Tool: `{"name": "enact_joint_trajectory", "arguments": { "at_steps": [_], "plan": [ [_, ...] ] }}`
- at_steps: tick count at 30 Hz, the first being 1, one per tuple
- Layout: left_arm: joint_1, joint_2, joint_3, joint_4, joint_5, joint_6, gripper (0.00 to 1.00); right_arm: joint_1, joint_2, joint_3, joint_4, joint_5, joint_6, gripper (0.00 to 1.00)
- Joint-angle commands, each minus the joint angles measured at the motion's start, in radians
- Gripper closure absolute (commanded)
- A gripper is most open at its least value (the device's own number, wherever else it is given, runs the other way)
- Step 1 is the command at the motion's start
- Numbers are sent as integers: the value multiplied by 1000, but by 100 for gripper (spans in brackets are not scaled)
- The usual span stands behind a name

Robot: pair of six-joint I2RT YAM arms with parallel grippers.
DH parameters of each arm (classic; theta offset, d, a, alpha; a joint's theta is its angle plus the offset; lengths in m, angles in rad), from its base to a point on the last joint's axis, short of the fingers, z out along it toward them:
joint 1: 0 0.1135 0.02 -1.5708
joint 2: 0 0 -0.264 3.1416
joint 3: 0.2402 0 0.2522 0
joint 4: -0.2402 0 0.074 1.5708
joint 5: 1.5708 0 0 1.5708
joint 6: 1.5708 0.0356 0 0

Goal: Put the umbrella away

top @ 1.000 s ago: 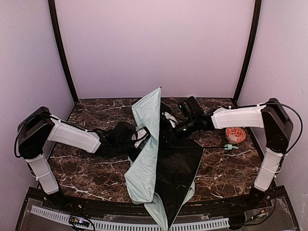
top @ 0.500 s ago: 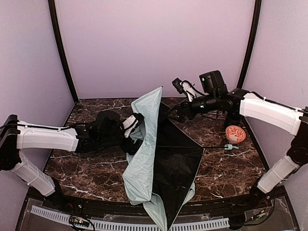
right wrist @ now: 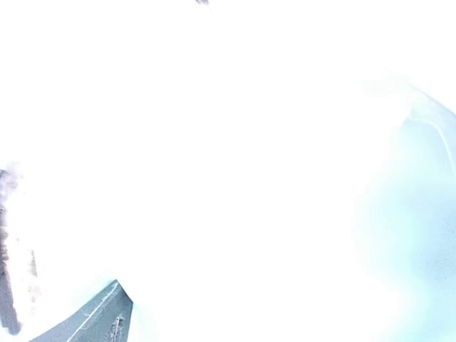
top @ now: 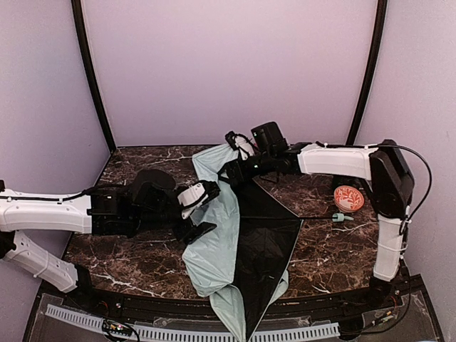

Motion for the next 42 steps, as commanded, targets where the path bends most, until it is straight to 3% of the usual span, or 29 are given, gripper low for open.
{"name": "enact_joint_trajectory", "arguments": {
  "at_steps": [1,9,17,24,26,28,31,34,35,42],
  "plan": [
    [-20,-16,40,-133,117,44,20,-5,117,51,-15,83,17,13],
    [-27,12,19,-181,326,94,11,-28,306,60,-43,-25,-1,16],
    [-34,55,-43,-178,448,153,7,-40,356,55,-49,-85,-25,17],
    [-35,114,-125,-49,318,194,9,-33,300,49,-68,-172,-53,20],
    [-35,154,-123,-27,258,189,14,-25,266,40,-79,-203,-73,20],
    [-35,184,-115,-5,214,185,25,-17,217,21,-83,-239,-94,20],
    [-35,197,-104,18,173,187,61,-17,113,9,-123,-249,-132,18],
    [-35,182,-100,29,119,187,96,-33,18,16,-230,-161,-174,16],
    [-35,170,-103,37,87,186,100,-44,-12,17,-278,-122,-185,15],
    [-35,47,-186,202,-90,207,100,-96,-165,-110,-591,169,-278,14]
  ]
}}
